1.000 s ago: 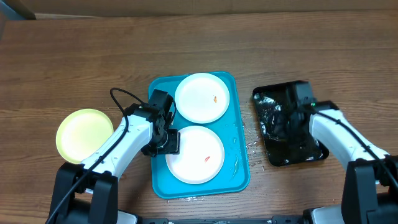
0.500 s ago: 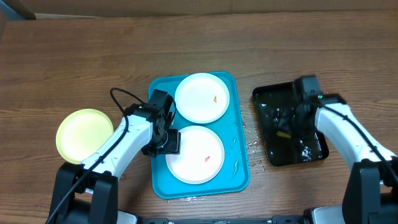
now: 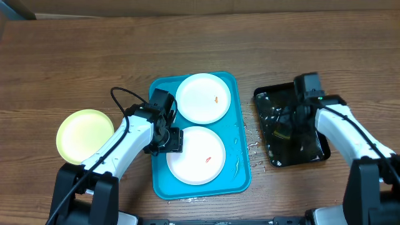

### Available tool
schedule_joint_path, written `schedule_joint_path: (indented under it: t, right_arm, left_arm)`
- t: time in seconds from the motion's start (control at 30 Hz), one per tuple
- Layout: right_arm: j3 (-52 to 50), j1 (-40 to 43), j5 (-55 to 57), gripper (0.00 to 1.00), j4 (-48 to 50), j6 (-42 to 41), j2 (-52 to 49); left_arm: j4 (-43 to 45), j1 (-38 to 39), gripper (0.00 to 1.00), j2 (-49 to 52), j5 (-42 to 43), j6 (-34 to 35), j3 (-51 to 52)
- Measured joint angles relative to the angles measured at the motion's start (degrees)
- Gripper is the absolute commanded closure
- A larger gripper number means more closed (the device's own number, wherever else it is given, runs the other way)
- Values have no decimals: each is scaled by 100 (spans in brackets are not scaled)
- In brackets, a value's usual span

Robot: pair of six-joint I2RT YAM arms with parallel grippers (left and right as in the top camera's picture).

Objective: Clean dirty plates on tray and stack at the side

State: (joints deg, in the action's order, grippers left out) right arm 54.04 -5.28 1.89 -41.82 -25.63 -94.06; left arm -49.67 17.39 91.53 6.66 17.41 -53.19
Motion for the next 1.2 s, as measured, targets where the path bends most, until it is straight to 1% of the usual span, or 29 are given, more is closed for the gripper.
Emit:
schedule_joint_path:
  t: [0.1,0.13,0.17,0.23,0.33,0.37,0.4,0.43,0.5,0.57,0.63,0.7,0.77,0.8,0.83,0.87,0.9,0.93,0.97,1.0,1.2]
  right_arm:
    - [-76,0,4,76,39,-31,-105]
    - [-79,0,4,74,63,-50,-105]
    - [-79,-2,0,68,76,-63,-105]
    - [-81,-2,9,68,72,-90,-105]
    - [-157,-2,2,79,251,-83,-105]
    - [-214,-2,2,86,341,-87,-105]
    - [-264,-2,2,94,413,-101,-105]
    - [-310,-2,-7,96,476,-63,-105]
    - [-337,-2,-13,96,507,-101,-105]
    - [-339,-2,-15,96,490,-109,-105]
    - [-323,-2,-11,96,334,-109,-103]
    - [-251,0,-11,96,72,-109,-98]
    - [-166,0,-7,96,-243,-90,-57]
    - [-131,-2,-7,96,-369,-76,-24]
    - [-76,-2,-4,96,-525,-63,22]
    - [-31,-2,-2,96,-636,-50,85]
    - [44,-2,-2,96,-754,-44,164]
    - [133,0,0,96,-855,-24,258]
    - [216,0,-7,96,-903,-22,365]
    - [291,-2,-17,96,-920,-2,481]
    - [437,0,-264,96,-1147,162,1161]
  left_arm:
    - [11,0,29,0,-42,0,0]
    - [28,0,29,0,-74,-2,0]
    - [52,0,29,0,-109,0,2]
    - [122,0,29,0,-149,0,11]
    - [157,0,29,0,-173,0,55]
    - [168,0,30,0,-177,-2,74]
    - [175,0,36,0,-188,0,92]
    - [192,0,45,0,-195,0,109]
    - [267,2,57,0,-214,0,133]
    - [372,2,73,-2,-221,-42,153]
    - [518,2,81,-2,-232,-72,201]
    - [632,2,83,-2,-236,-87,286]
    - [732,2,83,-2,-236,-101,404]
    - [739,2,78,-2,-238,-101,457]
    - [750,2,65,-2,-238,-101,527]
    - [748,2,62,-2,-238,-105,575]
    - [752,2,64,-2,-236,-96,649]
    - [752,0,75,-7,-232,-90,699]
    - [787,0,91,-44,-232,-70,730]
    - [848,2,96,-70,-216,-92,758]
    - [1204,15,96,-179,-13,-74,835]
